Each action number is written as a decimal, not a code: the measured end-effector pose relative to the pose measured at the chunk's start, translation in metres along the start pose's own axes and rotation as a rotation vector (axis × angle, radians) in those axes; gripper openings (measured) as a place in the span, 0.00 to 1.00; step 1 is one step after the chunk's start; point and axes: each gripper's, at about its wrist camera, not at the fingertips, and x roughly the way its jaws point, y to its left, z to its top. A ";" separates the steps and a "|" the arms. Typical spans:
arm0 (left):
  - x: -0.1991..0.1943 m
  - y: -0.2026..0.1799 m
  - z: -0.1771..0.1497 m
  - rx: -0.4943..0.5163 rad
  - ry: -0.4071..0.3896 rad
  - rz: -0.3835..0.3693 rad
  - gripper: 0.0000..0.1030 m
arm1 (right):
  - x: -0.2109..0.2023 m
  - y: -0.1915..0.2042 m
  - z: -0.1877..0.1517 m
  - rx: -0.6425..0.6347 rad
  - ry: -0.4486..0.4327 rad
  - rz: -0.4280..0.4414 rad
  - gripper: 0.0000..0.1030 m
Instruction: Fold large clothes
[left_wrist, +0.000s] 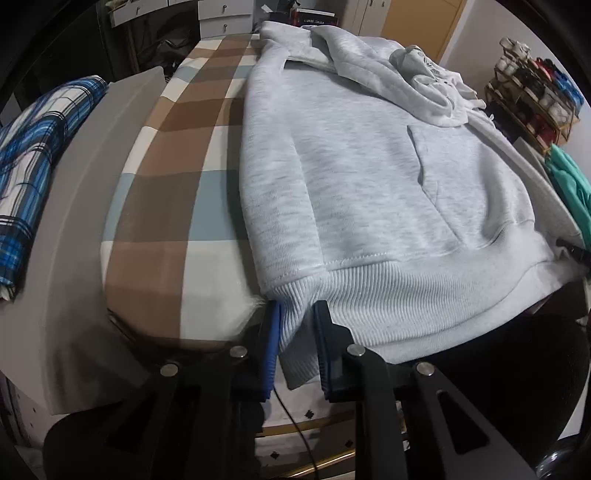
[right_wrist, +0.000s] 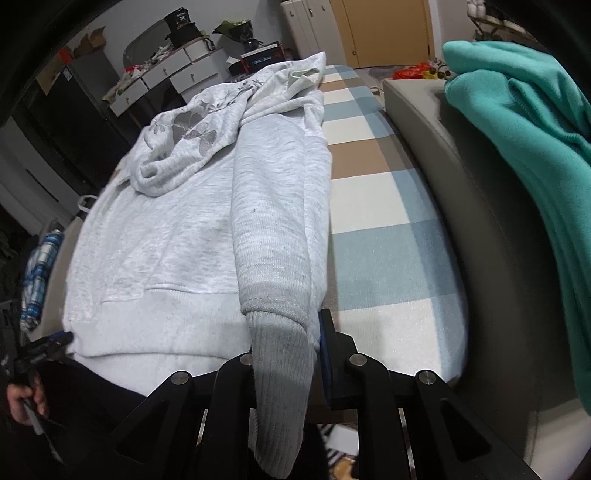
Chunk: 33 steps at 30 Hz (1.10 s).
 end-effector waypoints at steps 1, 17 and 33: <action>0.000 -0.004 0.000 0.014 -0.001 0.017 0.14 | -0.001 0.001 0.000 -0.010 -0.006 -0.020 0.13; 0.011 0.033 0.004 -0.261 0.040 -0.392 0.54 | -0.009 -0.001 0.001 -0.018 -0.010 0.032 0.15; 0.029 0.025 0.010 -0.239 0.055 -0.412 0.00 | -0.031 0.001 0.007 0.016 -0.130 0.111 0.10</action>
